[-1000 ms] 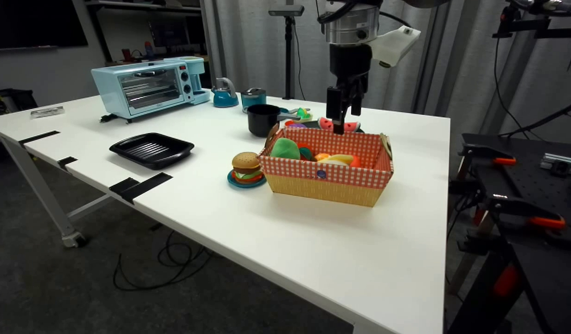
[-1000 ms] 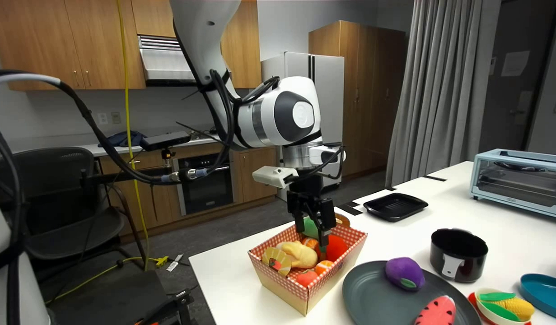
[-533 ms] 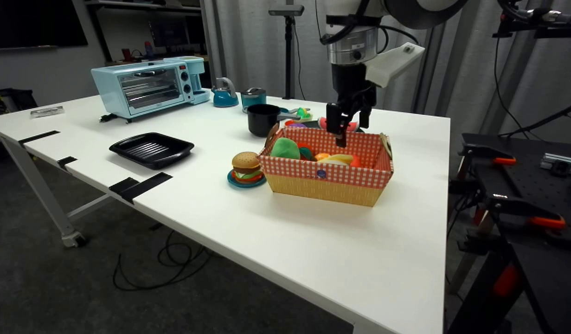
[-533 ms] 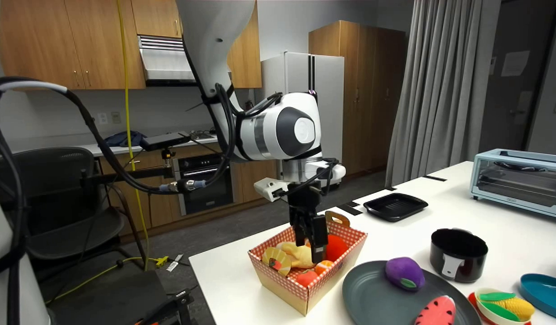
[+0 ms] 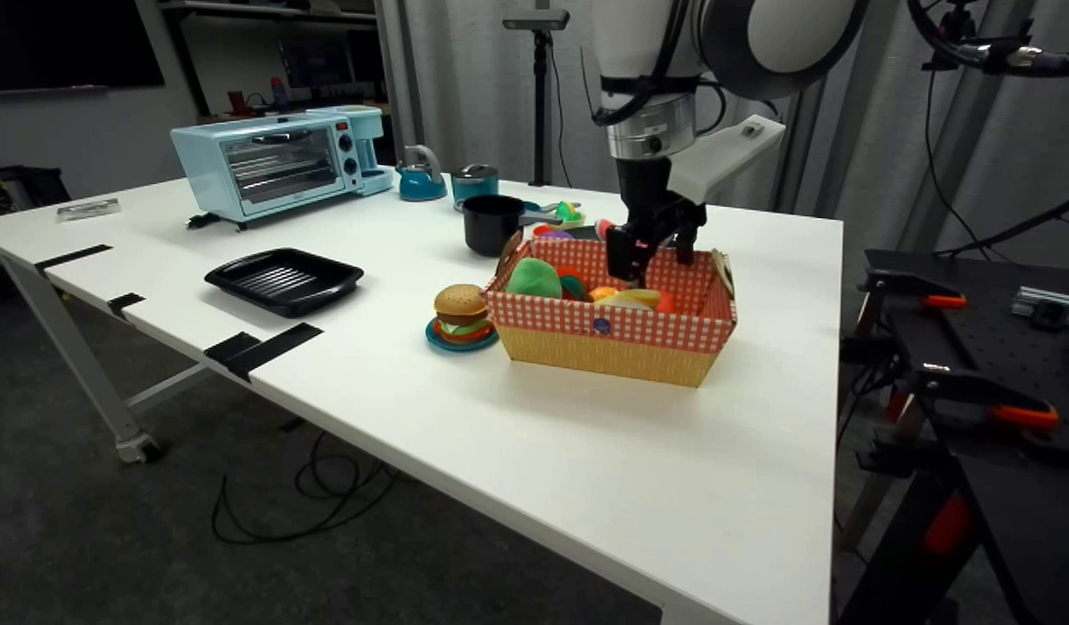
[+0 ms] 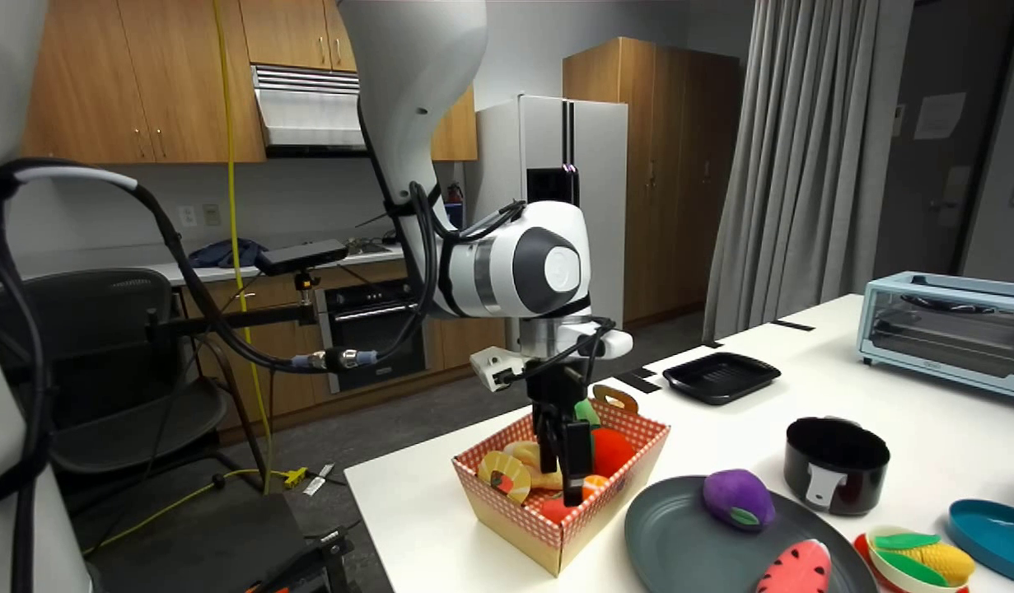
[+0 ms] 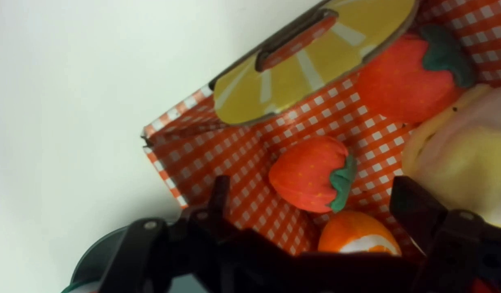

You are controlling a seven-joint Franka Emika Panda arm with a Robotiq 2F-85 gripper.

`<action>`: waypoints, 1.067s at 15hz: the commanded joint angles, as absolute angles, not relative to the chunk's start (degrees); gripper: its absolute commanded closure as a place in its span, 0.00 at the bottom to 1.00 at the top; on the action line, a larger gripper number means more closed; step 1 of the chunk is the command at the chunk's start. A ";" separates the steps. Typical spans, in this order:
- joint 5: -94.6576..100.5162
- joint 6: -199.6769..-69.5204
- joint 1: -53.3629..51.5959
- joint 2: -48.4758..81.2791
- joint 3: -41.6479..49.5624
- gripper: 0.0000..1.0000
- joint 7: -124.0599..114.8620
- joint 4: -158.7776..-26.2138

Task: Take the green object on the plate and put it in the basket, then take the melon, the purple object and the red object from the basket and put them on the plate

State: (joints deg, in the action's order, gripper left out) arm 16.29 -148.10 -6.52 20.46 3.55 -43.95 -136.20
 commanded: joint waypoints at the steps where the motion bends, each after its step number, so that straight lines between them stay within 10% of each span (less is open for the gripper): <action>1: 13.39 -147.58 -7.84 24.12 4.99 0.00 -44.67 -132.95; 6: 10.87 -147.45 -9.27 28.35 6.05 0.00 -47.67 -129.46; 16: 10.60 -147.54 -10.56 32.05 8.51 0.87 -49.09 -125.84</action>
